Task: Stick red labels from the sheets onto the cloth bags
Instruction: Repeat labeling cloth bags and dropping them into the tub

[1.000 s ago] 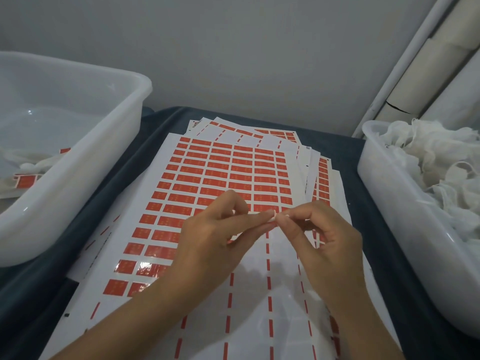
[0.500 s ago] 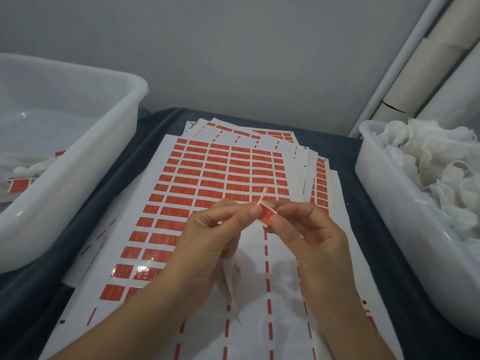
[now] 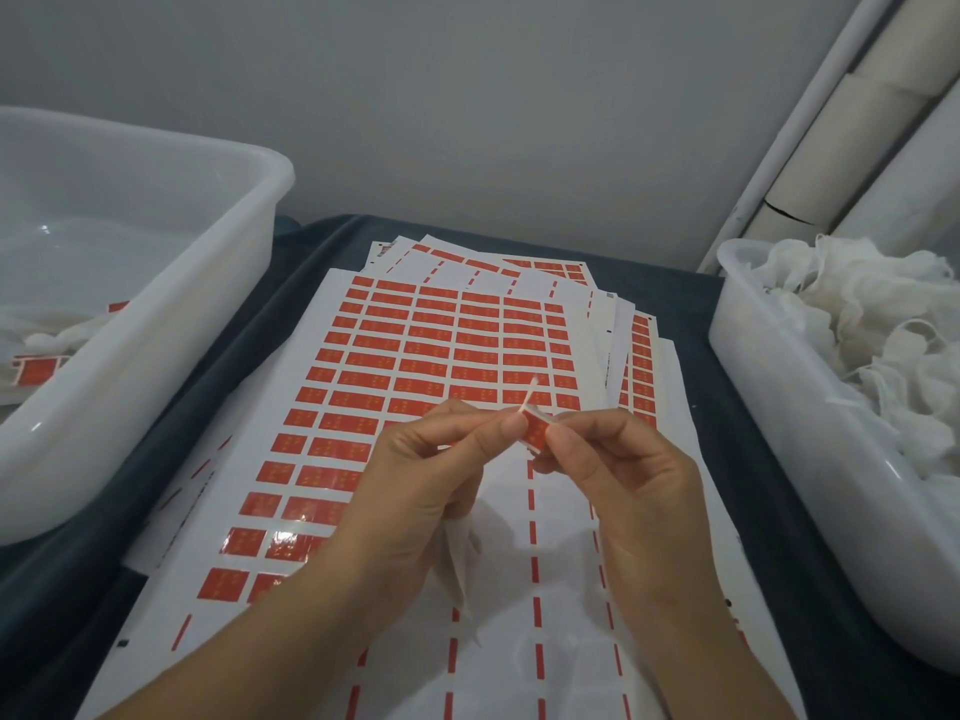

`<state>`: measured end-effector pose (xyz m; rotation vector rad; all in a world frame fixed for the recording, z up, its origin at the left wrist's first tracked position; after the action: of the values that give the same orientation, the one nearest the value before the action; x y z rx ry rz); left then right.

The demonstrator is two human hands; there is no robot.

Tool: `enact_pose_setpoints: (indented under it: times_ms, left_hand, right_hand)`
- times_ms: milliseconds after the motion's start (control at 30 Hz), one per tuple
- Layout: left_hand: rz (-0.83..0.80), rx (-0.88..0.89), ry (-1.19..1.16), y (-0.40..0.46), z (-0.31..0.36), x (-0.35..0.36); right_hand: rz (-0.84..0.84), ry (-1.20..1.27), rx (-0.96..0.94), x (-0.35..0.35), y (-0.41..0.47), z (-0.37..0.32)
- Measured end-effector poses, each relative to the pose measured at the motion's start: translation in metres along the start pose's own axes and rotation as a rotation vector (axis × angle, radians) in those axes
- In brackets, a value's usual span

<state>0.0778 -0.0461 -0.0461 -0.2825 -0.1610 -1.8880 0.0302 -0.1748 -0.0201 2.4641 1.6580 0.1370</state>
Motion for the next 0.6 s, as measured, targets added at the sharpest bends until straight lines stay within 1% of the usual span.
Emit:
enact_pose_setpoints:
  times_ms: [333, 467, 533, 600]
  left_hand:
    - [-0.049, -0.016, -0.014, 0.001, -0.007, 0.001]
    - [-0.067, -0.052, -0.027, 0.002, -0.013, -0.002]
    - [-0.045, -0.045, -0.02, 0.002, -0.008, -0.002]
    - [0.041, -0.035, -0.052, 0.004, 0.006, -0.012]
  right_hand:
    - [0.003, -0.024, -0.058, 0.002, -0.001, 0.001]
    - [-0.008, 0.074, -0.013, 0.005, -0.003, 0.008]
    - [-0.045, 0.109, 0.009, 0.008, -0.001, 0.01]
    - [-0.035, 0.087, 0.024, 0.008, 0.001, 0.007]
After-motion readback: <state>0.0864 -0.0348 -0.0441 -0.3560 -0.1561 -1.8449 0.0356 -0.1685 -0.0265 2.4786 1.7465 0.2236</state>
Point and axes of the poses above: each hand's wrist, its own y-axis towards the middle knuckle, its own x-axis out of the palm, z = x × y, the point moved 9 cm from there along y, towards the middle knuckle, and after that the axes turned 4 degrees about x, right-handed, at the moved point
